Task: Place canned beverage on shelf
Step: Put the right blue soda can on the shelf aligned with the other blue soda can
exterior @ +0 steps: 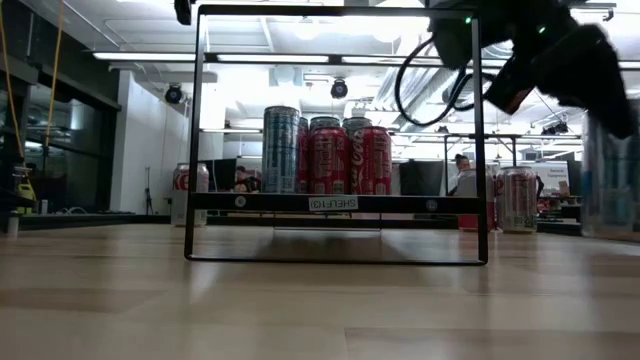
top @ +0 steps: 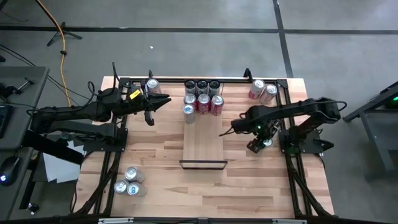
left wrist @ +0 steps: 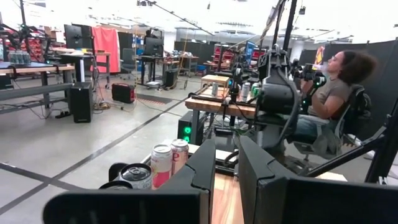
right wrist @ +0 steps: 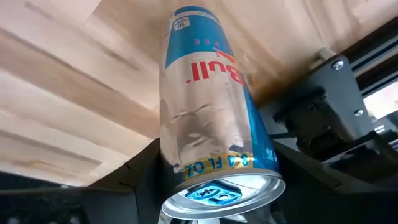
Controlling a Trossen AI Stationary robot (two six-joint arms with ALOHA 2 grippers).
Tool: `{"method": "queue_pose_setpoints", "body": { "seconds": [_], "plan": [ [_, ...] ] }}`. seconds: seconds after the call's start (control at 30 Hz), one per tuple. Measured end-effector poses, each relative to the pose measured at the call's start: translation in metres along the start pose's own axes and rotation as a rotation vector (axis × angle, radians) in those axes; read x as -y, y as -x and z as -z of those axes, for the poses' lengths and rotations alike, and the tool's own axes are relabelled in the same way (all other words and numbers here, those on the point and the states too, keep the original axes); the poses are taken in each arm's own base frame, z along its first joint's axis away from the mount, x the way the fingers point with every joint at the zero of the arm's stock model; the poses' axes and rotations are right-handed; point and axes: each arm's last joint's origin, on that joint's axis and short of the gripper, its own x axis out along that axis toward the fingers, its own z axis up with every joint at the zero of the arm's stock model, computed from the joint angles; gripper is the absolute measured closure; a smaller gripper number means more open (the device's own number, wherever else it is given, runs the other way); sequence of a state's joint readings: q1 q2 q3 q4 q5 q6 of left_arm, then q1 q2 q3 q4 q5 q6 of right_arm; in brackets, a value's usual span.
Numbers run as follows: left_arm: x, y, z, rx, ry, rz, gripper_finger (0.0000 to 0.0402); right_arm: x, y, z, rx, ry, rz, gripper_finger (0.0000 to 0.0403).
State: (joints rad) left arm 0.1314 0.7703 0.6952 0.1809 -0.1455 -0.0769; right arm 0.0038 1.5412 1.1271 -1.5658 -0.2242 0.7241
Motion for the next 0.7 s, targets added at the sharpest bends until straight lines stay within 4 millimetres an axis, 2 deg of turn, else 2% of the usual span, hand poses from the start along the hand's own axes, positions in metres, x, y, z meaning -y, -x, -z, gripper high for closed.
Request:
{"method": "queue_pose_setpoints", "body": {
  "seconds": [0.23, 0.47, 0.7],
  "plan": [
    [0.000, 0.000, 0.000, 0.000, 0.000, 0.000, 0.0385, 0.006, 0.000, -0.019, 0.032, -0.031, -0.011, 0.0175],
    [0.000, 0.000, 0.000, 0.000, 0.000, 0.000, 0.0385, 0.009, 0.001, -0.022, 0.024, -0.075, -0.034, 0.0174],
    [0.000, 0.000, 0.000, 0.000, 0.000, 0.000, 0.0384, 0.008, 0.001, -0.023, 0.029, -0.068, -0.045, 0.0099]
  ]
}}
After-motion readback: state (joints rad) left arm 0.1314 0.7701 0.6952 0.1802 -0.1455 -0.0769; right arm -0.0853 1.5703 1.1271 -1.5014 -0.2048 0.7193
